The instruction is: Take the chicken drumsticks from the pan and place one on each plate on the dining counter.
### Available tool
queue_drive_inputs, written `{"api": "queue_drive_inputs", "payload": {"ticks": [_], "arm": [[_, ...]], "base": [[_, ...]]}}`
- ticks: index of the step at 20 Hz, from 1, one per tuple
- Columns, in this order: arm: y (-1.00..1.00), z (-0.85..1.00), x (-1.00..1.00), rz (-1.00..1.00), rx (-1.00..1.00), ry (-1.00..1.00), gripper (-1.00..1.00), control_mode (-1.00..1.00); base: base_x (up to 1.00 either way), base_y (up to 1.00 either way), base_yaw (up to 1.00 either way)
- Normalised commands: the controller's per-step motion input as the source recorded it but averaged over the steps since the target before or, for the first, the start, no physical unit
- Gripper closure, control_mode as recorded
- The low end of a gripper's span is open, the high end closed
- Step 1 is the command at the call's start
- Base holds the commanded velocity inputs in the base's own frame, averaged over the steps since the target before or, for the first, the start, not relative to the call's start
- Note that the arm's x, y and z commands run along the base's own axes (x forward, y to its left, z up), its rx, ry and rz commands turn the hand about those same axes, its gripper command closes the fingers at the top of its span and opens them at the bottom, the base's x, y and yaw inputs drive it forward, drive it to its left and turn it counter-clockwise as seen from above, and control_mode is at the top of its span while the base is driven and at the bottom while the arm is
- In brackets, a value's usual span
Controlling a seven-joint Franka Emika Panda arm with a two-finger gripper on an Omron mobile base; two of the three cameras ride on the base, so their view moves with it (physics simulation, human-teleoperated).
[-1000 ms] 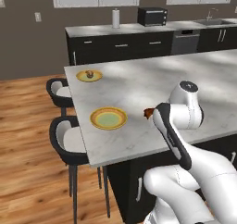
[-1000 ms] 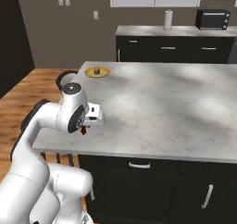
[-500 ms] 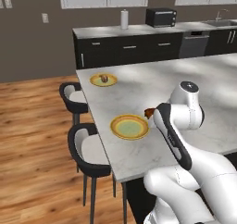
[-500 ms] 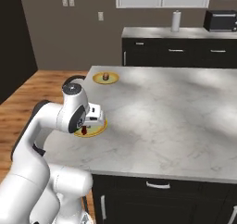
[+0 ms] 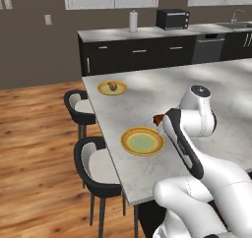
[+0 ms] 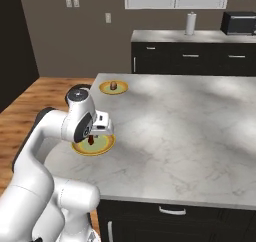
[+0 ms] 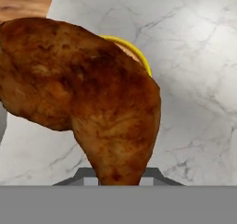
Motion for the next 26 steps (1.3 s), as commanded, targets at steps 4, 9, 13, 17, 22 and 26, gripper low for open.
{"api": "queue_drive_inputs", "payload": {"ticks": [4,9,13,17,22,26], "arm": [[0.23,-0.11,0.30,0.00,-0.01,0.00,1.00,-1.00],[0.59,-0.38,0.59,-0.02,-0.03,0.00,1.00,-1.00],[0.39,-0.52,0.54,-0.02,-0.06,0.00,1.00,-1.00],[0.09,-0.38,0.34,-0.01,0.00,0.00,1.00,-1.00],[-0.01,-0.23,0.06,-0.02,0.00,0.05,1.00,-1.00],[-0.01,-0.28,0.26,-0.03,0.00,0.13,1.00,-1.00]], "base": [[0.00,0.00,0.00],[0.00,0.00,0.00],[0.00,0.00,0.00],[0.00,0.00,0.00],[0.00,0.00,0.00],[0.00,0.00,0.00]]}}
